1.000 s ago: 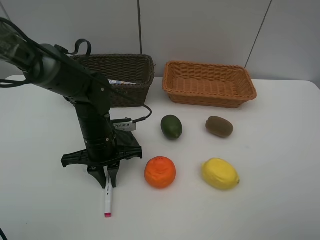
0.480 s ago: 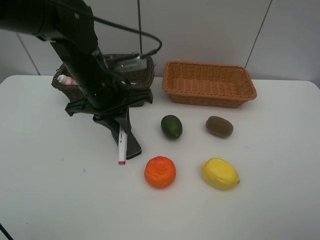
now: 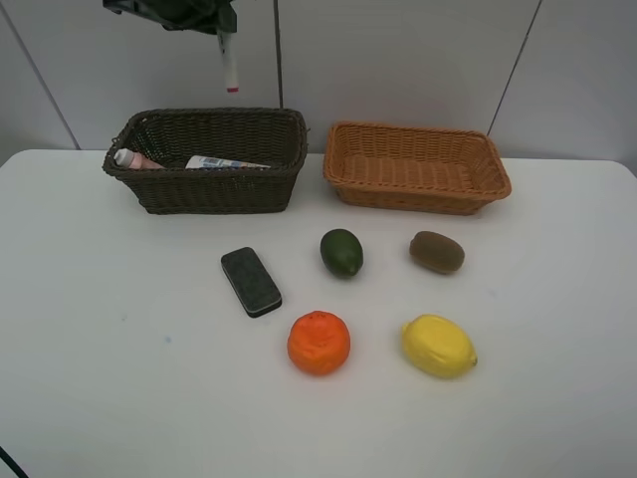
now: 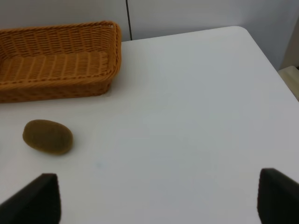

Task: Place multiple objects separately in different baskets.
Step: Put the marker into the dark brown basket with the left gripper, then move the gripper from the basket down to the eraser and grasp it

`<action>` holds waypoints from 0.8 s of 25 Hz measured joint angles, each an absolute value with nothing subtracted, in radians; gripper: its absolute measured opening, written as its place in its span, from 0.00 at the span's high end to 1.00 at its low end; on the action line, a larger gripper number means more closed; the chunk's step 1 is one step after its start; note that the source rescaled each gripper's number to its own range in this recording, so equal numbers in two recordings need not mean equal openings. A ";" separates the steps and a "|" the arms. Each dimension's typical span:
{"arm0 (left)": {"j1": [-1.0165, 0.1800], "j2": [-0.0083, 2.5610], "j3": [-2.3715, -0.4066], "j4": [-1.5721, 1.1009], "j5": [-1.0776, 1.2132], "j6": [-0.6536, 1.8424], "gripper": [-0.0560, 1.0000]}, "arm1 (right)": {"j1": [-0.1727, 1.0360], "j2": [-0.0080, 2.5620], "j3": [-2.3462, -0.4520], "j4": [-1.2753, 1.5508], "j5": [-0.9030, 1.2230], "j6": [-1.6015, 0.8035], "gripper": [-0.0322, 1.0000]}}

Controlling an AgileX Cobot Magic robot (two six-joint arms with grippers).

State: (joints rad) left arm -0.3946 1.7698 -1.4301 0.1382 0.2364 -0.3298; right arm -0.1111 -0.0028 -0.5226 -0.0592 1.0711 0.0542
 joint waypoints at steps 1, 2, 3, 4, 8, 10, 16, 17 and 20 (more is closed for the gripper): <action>-0.376 1.789 -1.431 0.146 0.209 -0.330 0.93 | -0.111 -0.003 -0.523 -0.059 1.071 0.054 0.01; -0.362 1.816 -1.431 0.150 0.195 -0.329 0.93 | -0.111 -0.003 -0.523 -0.059 1.071 0.054 0.01; -0.345 1.847 -1.431 0.153 0.191 -0.329 0.93 | -0.111 -0.003 -0.523 -0.059 1.071 0.054 0.01; -0.330 1.881 -1.431 0.154 0.189 -0.329 0.93 | -0.111 -0.003 -0.523 -0.059 1.071 0.054 0.01; -0.293 1.986 -1.431 0.154 0.201 -0.329 0.74 | -0.111 -0.003 -0.523 -0.059 1.071 0.054 0.01; -0.292 2.002 -1.431 0.146 0.208 -0.330 0.41 | -0.111 -0.003 -0.523 -0.059 1.071 0.054 0.01; -0.292 1.997 -1.482 0.108 0.290 -0.333 0.09 | -0.111 -0.003 -0.523 -0.059 1.071 0.054 0.01; -0.292 1.993 -1.501 0.094 0.354 -0.336 0.09 | -0.111 -0.003 -0.523 -0.059 1.071 0.054 0.01; -0.292 1.973 -1.572 0.000 0.598 -0.359 0.09 | -0.111 -0.003 -0.523 -0.059 1.071 0.054 0.01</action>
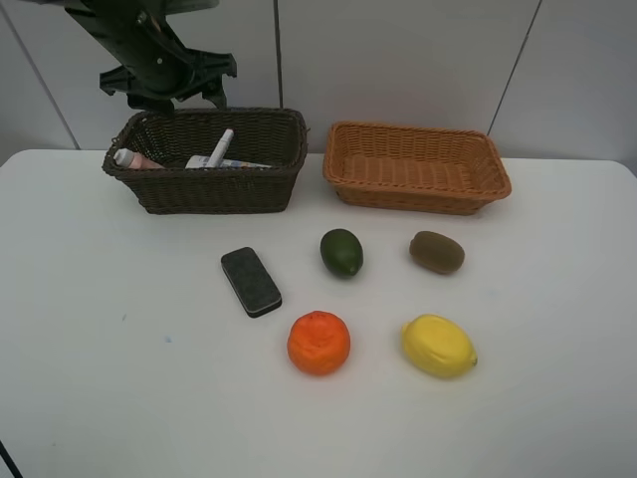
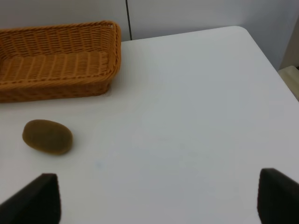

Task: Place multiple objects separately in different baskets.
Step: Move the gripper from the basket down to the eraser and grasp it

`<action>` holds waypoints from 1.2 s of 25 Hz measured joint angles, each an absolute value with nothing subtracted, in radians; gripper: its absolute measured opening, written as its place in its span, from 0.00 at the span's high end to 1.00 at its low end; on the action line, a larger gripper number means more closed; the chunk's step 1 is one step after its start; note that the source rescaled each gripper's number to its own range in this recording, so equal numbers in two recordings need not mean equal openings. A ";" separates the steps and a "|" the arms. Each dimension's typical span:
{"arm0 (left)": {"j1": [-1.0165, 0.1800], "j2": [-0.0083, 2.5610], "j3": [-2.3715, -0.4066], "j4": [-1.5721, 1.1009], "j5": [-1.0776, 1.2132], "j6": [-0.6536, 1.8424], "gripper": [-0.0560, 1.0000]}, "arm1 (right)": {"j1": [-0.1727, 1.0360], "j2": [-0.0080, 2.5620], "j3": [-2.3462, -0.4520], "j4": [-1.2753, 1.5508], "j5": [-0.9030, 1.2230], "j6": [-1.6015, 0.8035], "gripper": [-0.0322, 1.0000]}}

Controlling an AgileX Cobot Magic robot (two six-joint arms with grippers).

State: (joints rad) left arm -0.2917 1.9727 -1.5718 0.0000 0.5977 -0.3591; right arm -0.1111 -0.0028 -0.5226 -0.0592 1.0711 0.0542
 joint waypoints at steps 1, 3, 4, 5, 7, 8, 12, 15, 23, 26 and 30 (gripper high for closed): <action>-0.292 1.966 -1.600 -0.024 0.698 -0.367 0.09 | -0.111 -0.003 -0.523 -0.059 1.071 0.054 0.01; -0.292 1.957 -1.649 -0.084 0.896 -0.374 0.09 | -0.111 -0.003 -0.523 -0.059 1.071 0.054 0.01; -0.292 1.956 -1.669 -0.104 0.968 -0.373 0.09 | -0.111 -0.003 -0.523 -0.059 1.071 0.054 0.01; -0.292 1.955 -1.682 -0.110 1.044 -0.366 0.09 | -0.111 -0.003 -0.523 -0.059 1.071 0.054 0.01; -0.293 1.955 -1.697 -0.114 1.154 -0.355 0.09 | -0.111 -0.003 -0.523 -0.059 1.071 0.054 0.01; -0.293 1.955 -1.699 -0.114 1.186 -0.356 0.09 | -0.111 -0.003 -0.523 -0.059 1.071 0.054 0.01; -0.304 1.955 -1.684 -0.119 1.198 -0.420 0.09 | -0.111 -0.003 -0.523 -0.059 1.071 0.054 0.01; -0.352 1.962 -1.653 -0.122 1.199 -0.493 0.09 | -0.111 -0.003 -0.523 -0.059 1.071 0.054 0.01; -0.506 2.041 -1.550 -0.132 1.201 -0.612 0.09 | -0.111 -0.003 -0.523 -0.059 1.071 0.054 0.01; -0.533 2.089 -1.548 -0.133 1.199 -0.626 0.09 | -0.111 -0.003 -0.523 -0.059 1.071 0.054 0.01; -0.548 2.142 -1.547 -0.134 1.177 -0.631 0.09 | -0.111 -0.003 -0.523 -0.059 1.071 0.054 0.01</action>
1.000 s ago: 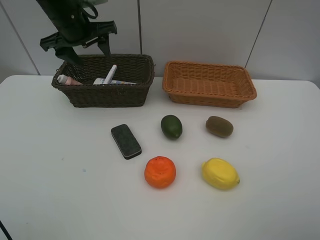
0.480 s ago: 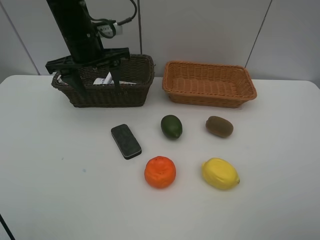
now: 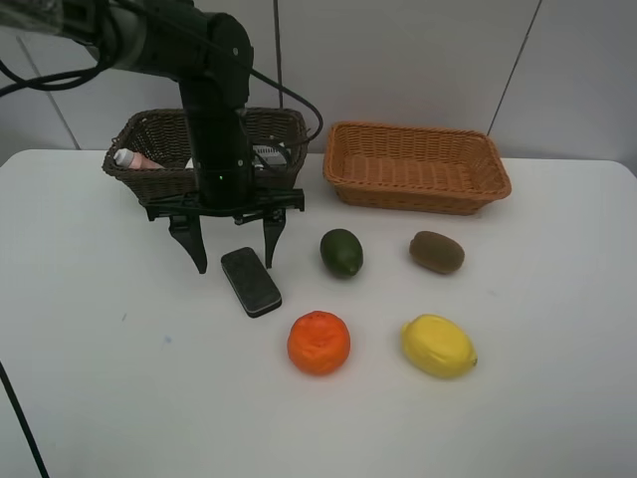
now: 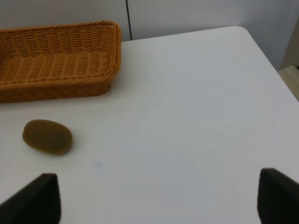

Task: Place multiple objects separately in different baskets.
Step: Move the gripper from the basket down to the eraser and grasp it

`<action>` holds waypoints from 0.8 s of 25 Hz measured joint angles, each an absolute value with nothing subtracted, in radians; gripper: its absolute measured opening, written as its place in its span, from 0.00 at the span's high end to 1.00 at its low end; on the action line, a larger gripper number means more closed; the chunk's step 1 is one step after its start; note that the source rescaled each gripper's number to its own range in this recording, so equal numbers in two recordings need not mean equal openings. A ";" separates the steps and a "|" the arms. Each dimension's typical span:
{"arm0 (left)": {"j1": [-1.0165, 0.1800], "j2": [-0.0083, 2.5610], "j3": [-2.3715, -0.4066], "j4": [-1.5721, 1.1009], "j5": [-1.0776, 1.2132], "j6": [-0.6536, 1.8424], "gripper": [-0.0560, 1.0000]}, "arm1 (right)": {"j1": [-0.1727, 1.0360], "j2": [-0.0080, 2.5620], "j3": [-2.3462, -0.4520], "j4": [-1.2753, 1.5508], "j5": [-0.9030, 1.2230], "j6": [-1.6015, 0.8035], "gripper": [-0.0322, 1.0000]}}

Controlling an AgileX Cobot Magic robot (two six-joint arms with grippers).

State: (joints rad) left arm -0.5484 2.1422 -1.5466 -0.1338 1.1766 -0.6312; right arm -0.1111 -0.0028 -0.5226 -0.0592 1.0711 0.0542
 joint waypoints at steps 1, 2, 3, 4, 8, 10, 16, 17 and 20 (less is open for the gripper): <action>-0.550 2.153 -1.547 -0.135 1.162 -0.632 0.09 | -0.111 -0.003 -0.523 -0.059 1.071 0.054 0.01; -0.550 2.161 -1.547 -0.138 1.147 -0.632 0.09 | -0.111 -0.003 -0.523 -0.059 1.071 0.054 0.01; -0.550 2.166 -1.545 -0.140 1.126 -0.635 0.09 | -0.111 -0.003 -0.523 -0.059 1.071 0.054 0.01; -0.550 2.168 -1.542 -0.140 1.105 -0.638 0.09 | -0.111 -0.003 -0.523 -0.059 1.071 0.054 0.01; -0.550 2.168 -1.541 -0.141 1.038 -0.668 0.09 | -0.111 -0.003 -0.523 -0.059 1.071 0.054 0.01; -0.550 2.168 -1.531 -0.142 1.014 -0.687 0.09 | -0.111 -0.003 -0.523 -0.059 1.071 0.054 0.01; -0.550 2.168 -1.489 -0.144 0.949 -0.726 0.09 | -0.111 -0.003 -0.523 -0.059 1.071 0.054 0.01; -0.550 2.168 -1.489 -0.144 0.945 -0.727 0.09 | -0.111 -0.003 -0.523 -0.059 1.071 0.054 0.01; -0.550 2.168 -1.489 -0.129 0.938 -0.732 0.09 | -0.111 -0.003 -0.523 -0.059 1.071 0.054 0.01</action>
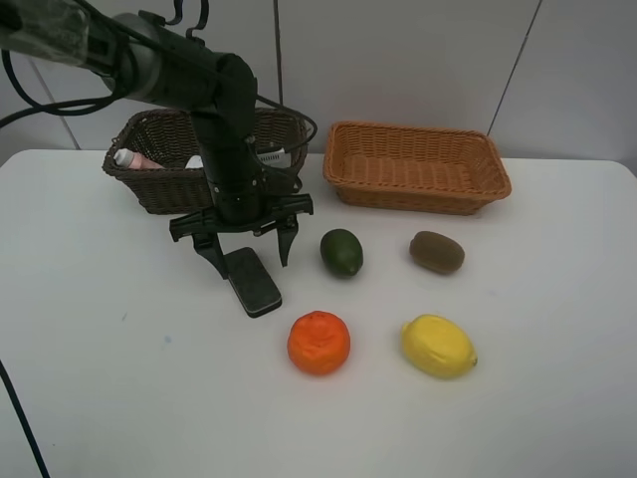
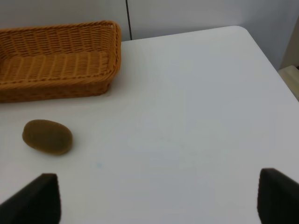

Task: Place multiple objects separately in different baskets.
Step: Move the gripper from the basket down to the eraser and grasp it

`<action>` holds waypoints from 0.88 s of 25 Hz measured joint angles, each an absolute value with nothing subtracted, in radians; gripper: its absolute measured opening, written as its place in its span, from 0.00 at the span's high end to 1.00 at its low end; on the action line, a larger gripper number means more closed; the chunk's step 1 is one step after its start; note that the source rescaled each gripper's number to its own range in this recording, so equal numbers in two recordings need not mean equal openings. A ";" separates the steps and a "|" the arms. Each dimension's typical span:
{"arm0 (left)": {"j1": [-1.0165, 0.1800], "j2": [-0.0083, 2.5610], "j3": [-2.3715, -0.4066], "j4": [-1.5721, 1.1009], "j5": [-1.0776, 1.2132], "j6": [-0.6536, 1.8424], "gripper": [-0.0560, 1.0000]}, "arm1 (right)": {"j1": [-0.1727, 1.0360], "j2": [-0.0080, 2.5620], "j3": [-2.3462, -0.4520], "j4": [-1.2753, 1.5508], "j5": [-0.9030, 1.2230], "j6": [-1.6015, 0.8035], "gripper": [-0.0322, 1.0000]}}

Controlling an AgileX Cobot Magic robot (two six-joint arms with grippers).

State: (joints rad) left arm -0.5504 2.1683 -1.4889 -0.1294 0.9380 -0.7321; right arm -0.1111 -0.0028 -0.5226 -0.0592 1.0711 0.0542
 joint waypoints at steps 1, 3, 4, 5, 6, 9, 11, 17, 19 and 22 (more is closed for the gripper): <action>-0.550 2.170 -1.488 -0.126 0.937 -0.735 0.09 | -0.111 -0.003 -0.523 -0.059 1.071 0.054 0.01; -0.550 2.178 -1.488 -0.124 0.934 -0.739 0.09 | -0.111 -0.003 -0.523 -0.059 1.071 0.054 0.01; -0.550 2.183 -1.487 -0.124 0.934 -0.739 0.09 | -0.111 -0.003 -0.523 -0.059 1.071 0.054 0.01; -0.550 2.185 -1.483 -0.121 0.932 -0.739 0.09 | -0.111 -0.003 -0.523 -0.059 1.071 0.054 0.01; -0.550 2.188 -1.480 -0.120 0.931 -0.739 0.09 | -0.111 -0.003 -0.523 -0.059 1.071 0.054 0.01; -0.550 2.193 -1.478 -0.118 0.930 -0.739 0.09 | -0.111 -0.003 -0.523 -0.059 1.071 0.054 0.01; -0.550 2.199 -1.476 -0.111 0.927 -0.740 0.09 | -0.111 -0.003 -0.523 -0.059 1.071 0.054 0.01; -0.550 2.225 -1.475 -0.104 0.911 -0.740 0.09 | -0.111 -0.003 -0.523 -0.059 1.071 0.054 0.01; -0.550 2.234 -1.475 -0.103 0.899 -0.740 0.09 | -0.111 -0.003 -0.523 -0.059 1.071 0.054 0.01; -0.550 2.236 -1.475 -0.098 0.876 -0.740 0.09 | -0.111 -0.003 -0.523 -0.059 1.071 0.054 0.01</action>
State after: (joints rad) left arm -0.5504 2.2362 -1.4754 -0.0984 0.8755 -0.7397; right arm -0.1111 -0.0028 -0.5226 -0.0592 1.0711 0.0542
